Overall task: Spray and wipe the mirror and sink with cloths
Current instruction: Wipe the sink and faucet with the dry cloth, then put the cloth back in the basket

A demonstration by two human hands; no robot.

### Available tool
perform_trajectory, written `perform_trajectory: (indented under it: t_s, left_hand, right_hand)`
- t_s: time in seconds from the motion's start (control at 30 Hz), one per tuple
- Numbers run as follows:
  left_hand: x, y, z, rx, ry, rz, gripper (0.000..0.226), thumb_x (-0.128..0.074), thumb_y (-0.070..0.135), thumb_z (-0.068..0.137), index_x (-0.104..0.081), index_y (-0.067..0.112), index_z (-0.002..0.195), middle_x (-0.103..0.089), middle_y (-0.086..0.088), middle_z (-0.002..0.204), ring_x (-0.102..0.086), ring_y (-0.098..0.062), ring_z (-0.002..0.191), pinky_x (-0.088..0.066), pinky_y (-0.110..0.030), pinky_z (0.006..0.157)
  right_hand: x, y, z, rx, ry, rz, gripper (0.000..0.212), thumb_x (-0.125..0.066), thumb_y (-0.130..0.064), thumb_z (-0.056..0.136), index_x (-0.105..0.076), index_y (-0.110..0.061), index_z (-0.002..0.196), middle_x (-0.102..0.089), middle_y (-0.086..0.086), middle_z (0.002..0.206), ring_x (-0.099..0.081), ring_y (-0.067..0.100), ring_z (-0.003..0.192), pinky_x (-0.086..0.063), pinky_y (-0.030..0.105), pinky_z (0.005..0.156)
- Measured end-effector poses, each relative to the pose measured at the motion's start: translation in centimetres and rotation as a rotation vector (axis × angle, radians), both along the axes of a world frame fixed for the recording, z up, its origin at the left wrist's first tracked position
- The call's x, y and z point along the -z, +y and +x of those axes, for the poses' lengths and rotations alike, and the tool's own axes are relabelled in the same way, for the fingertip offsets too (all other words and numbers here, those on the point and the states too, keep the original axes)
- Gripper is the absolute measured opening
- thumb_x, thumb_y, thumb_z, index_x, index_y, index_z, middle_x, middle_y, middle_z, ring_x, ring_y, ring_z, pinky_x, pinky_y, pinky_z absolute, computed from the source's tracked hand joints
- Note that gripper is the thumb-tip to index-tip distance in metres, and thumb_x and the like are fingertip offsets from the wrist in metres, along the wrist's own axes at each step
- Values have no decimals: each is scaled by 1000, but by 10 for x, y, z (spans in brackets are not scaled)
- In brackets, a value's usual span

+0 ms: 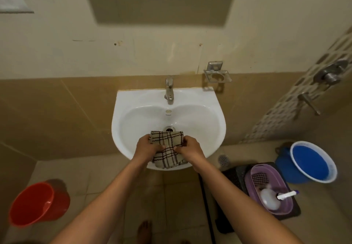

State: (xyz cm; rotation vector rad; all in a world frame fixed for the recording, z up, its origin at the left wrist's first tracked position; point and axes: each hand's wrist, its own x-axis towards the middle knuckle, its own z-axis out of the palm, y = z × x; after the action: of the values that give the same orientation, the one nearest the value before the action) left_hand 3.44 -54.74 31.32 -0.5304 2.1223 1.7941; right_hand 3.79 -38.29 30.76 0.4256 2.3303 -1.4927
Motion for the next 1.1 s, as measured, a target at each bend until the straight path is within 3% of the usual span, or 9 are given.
perform_trajectory:
  t_s: [0.2,0.27,0.37,0.43,0.57,0.67,0.83,0.93,1.1]
  left_hand:
    - [6,16,-18,100,182,-321,33,-66,5,77,-60,12,109,-67,-2,101,-61,-21,93,-44,-24,64]
    - [2,25,-23,137,213,-317,27,-60,12,86,-59,14,113,-66,-2,106,-61,-21,97,-48,-29,74]
    - [-14,46,-21,182,85,-17,34,-41,48,99,-63,24,109,-68,-2,109,-63,-19,99,-52,-36,82]
    - [-29,62,-16,211,-124,211,53,-32,63,97,-64,24,115,-66,-1,112,-61,-17,101,-49,-33,78]
    - [-30,80,-11,370,-318,565,85,-17,79,87,-53,20,137,-64,2,120,-56,-15,111,-37,-38,99]
    - [-29,93,-14,527,-379,679,107,-9,89,76,-52,13,139,-65,-6,128,-58,-20,120,-40,-38,102]
    - [-32,135,-13,698,-457,689,112,-7,89,76,-54,5,134,-65,-4,124,-53,-18,121,-36,-39,108]
    - [-32,169,-12,761,-453,528,98,-13,80,86,-58,5,131,-62,-7,125,-55,-20,117,-46,-35,88]
    - [-17,231,-12,706,-245,275,38,-40,37,103,-68,12,108,-73,-7,107,-66,-21,102,-50,-32,75]
  right_hand:
    - [-5,-21,5,120,69,176,27,-62,-21,89,-52,-17,114,-64,1,107,-62,19,96,-53,33,79]
    - [-8,-24,10,155,103,202,25,-56,-17,92,-47,-17,115,-63,1,106,-61,19,94,-51,32,75]
    - [-11,-25,15,175,129,231,26,-49,-19,94,-44,-18,119,-64,1,106,-63,19,93,-53,36,79]
    - [-10,-21,18,226,96,90,30,-48,-24,95,-45,-23,125,-67,-3,106,-67,11,86,-56,34,80]
    - [-5,-3,31,402,83,-260,39,-49,-19,98,-44,-28,135,-64,-6,116,-62,5,97,-54,35,90]
    - [1,21,41,559,113,-414,35,-54,-16,97,-50,-21,131,-68,2,117,-65,20,107,-55,38,92]
    - [7,69,56,836,192,-619,38,-69,-16,89,-58,-13,124,-72,8,112,-70,23,102,-56,40,91]
    - [12,104,67,971,178,-662,29,-67,-6,88,-62,-6,117,-73,16,106,-71,31,95,-58,44,85]
    - [24,171,84,1062,129,-723,31,-62,-4,90,-60,-2,121,-72,18,108,-69,34,100,-54,53,91]
